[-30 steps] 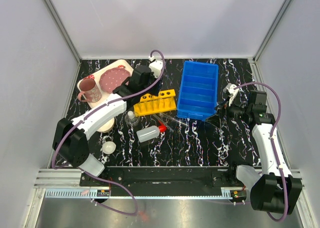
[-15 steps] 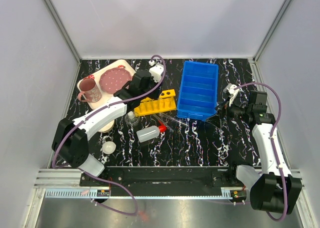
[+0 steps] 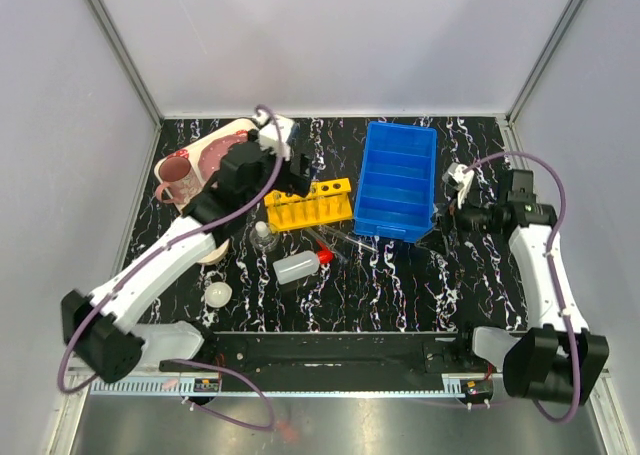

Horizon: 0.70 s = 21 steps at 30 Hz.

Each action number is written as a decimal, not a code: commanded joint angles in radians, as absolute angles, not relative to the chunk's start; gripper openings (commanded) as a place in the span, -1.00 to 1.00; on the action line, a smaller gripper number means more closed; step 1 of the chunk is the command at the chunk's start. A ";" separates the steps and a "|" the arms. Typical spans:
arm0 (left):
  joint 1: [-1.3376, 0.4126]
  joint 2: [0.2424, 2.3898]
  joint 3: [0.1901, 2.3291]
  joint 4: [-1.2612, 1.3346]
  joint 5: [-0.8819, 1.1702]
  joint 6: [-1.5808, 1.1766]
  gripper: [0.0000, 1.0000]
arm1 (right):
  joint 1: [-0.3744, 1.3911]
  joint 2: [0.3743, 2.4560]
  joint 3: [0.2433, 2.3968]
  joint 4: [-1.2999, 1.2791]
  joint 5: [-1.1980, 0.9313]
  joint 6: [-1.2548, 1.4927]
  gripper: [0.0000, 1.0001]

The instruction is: Organize the chemistry lab equipment

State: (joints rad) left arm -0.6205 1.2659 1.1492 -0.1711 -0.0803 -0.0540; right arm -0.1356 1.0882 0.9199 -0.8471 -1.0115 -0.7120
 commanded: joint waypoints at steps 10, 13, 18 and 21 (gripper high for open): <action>-0.545 0.727 0.864 -0.389 -0.064 -0.244 0.98 | 0.316 1.380 1.253 -1.100 -0.557 -0.724 0.99; -0.545 0.599 0.805 -0.471 -0.080 -0.322 0.98 | 0.441 1.429 1.293 -1.048 -0.462 -0.709 0.99; -0.545 0.433 0.694 -0.512 -0.130 -0.443 0.98 | 0.618 1.523 1.321 -0.898 -0.246 -0.649 1.00; -0.545 0.402 0.655 -0.517 -0.155 -0.477 0.98 | 0.675 1.586 1.374 -0.842 -0.209 -0.624 0.99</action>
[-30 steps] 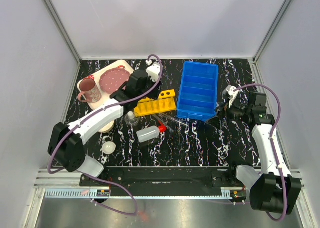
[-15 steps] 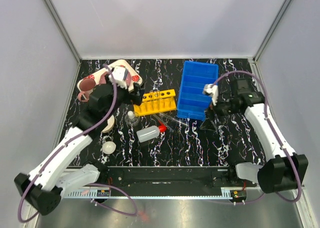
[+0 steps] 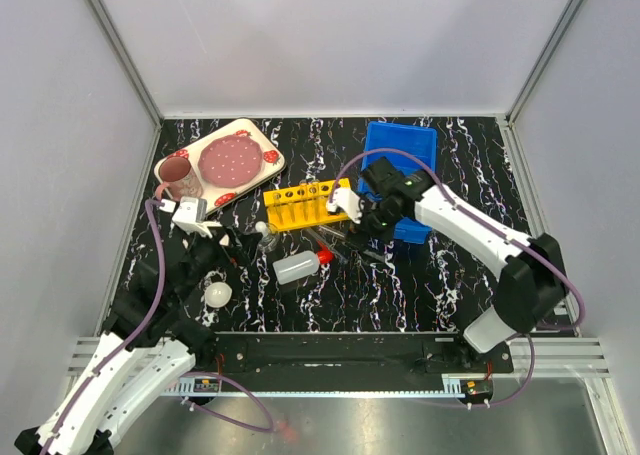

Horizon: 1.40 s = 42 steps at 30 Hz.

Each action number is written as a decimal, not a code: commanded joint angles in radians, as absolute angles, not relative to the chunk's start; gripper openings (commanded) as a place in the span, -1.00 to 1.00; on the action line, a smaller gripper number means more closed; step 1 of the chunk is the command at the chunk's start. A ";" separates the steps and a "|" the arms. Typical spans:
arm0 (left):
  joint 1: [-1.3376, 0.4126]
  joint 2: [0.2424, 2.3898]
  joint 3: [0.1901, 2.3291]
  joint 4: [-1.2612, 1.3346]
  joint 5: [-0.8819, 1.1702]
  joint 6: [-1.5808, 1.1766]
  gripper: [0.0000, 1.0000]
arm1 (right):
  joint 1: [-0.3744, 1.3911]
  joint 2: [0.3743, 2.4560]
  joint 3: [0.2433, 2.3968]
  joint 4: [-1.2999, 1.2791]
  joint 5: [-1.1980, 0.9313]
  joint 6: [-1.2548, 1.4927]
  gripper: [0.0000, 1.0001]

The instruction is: Organize the chemistry lab equipment

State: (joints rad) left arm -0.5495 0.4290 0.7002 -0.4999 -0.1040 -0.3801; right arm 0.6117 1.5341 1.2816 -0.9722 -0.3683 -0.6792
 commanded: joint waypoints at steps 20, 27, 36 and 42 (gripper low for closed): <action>-0.545 0.290 0.670 -0.655 -0.232 -0.489 0.97 | 0.850 1.858 1.353 -0.500 0.061 -0.615 0.22; -0.545 0.284 0.663 -0.649 -0.229 -0.483 0.98 | 0.851 1.868 1.269 -0.411 0.115 -0.650 0.21; -0.545 0.278 0.658 -0.643 -0.221 -0.483 0.98 | 0.851 1.907 1.249 -0.377 0.175 -0.669 0.20; -0.545 0.273 0.657 -0.640 -0.218 -0.482 0.98 | 0.850 1.946 1.258 -0.411 0.155 -0.657 0.18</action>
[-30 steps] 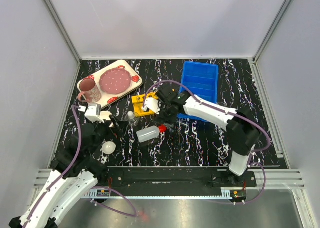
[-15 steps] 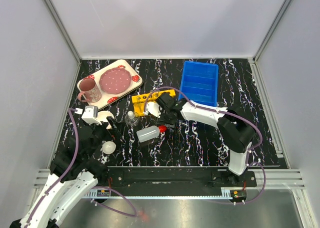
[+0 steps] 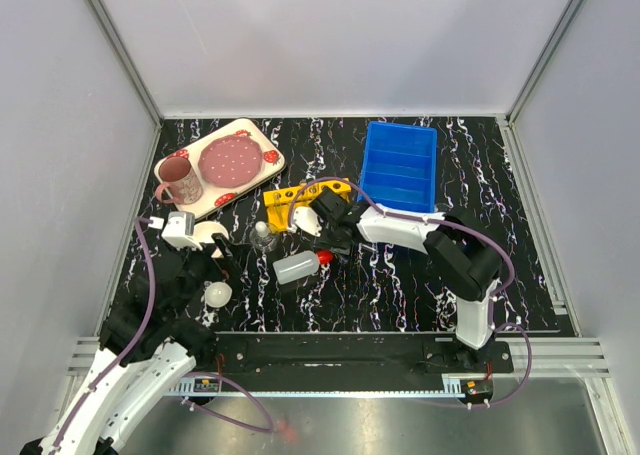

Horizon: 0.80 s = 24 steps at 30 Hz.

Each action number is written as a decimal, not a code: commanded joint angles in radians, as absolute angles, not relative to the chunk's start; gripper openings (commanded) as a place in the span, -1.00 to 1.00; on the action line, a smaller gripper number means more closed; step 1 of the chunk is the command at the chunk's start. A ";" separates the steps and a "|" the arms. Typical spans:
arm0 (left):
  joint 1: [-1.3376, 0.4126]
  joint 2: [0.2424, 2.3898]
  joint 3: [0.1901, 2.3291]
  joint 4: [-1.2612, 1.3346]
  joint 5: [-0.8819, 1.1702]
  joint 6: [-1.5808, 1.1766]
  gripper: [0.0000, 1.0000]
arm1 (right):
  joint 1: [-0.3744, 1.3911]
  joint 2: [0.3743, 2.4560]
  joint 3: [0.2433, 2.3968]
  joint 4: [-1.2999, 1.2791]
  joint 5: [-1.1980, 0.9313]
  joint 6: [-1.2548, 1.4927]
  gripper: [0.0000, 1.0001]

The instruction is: Organize the chemistry lab equipment

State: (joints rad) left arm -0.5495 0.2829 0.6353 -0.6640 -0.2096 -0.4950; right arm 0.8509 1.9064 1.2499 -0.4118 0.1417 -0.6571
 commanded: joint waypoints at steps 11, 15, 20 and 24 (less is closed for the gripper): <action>-0.546 0.256 0.653 -0.637 -0.219 -0.485 0.98 | 0.850 1.939 1.216 -0.475 0.069 -0.629 -0.02; -0.546 0.252 0.653 -0.637 -0.212 -0.486 0.98 | 0.850 1.915 1.195 -0.508 0.032 -0.606 -0.12; -0.546 0.229 0.650 -0.635 -0.209 -0.488 0.98 | 0.850 1.884 1.144 -0.545 0.023 -0.549 -0.22; -0.546 0.221 0.649 -0.632 -0.203 -0.489 0.98 | 0.850 1.844 1.094 -0.552 0.031 -0.519 -0.28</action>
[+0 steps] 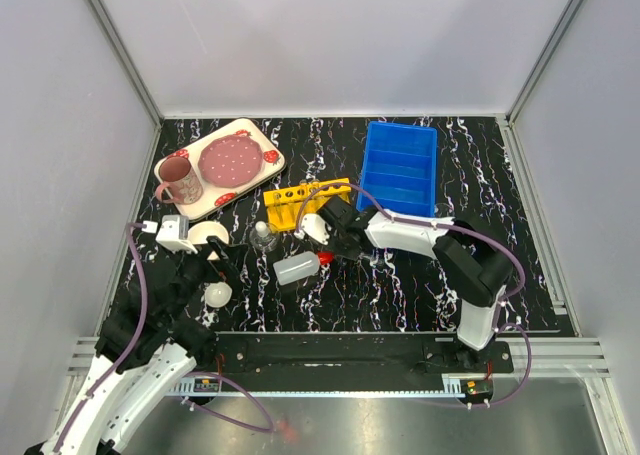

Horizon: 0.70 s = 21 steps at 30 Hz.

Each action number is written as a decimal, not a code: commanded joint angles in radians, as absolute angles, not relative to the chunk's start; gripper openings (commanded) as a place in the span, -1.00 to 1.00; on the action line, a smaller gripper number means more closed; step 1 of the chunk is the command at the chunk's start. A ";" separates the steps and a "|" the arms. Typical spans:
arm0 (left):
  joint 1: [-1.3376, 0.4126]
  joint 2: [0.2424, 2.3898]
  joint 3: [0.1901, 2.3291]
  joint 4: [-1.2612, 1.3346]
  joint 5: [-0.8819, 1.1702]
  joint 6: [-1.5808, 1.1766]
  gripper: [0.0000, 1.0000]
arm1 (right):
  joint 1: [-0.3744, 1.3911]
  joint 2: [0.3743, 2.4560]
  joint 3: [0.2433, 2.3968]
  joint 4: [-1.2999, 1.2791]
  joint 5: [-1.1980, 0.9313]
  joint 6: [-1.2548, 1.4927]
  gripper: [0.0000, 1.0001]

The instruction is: Organize the chemistry lab equipment

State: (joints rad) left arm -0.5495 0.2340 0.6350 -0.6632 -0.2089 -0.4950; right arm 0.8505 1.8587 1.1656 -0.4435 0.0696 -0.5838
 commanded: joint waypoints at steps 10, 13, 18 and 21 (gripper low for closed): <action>-0.546 0.203 0.641 -0.611 -0.127 -0.495 0.98 | 0.841 1.755 0.986 -0.568 0.026 -0.482 -0.38; -0.546 0.198 0.618 -0.568 -0.043 -0.515 0.98 | 0.812 1.727 0.976 -0.578 -0.023 -0.477 -0.46; -0.546 0.190 0.531 -0.436 0.121 -0.616 0.98 | 0.747 1.681 0.977 -0.607 -0.126 -0.471 -0.61; -0.546 0.199 0.451 -0.306 0.213 -0.696 0.98 | 0.718 1.640 0.979 -0.633 -0.221 -0.477 -0.63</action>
State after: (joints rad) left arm -0.5495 0.1989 0.5289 -0.5190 0.0364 -0.5797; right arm 0.7555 1.6943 0.9966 -0.5434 -0.0689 -0.4915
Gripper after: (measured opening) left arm 0.984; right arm 0.275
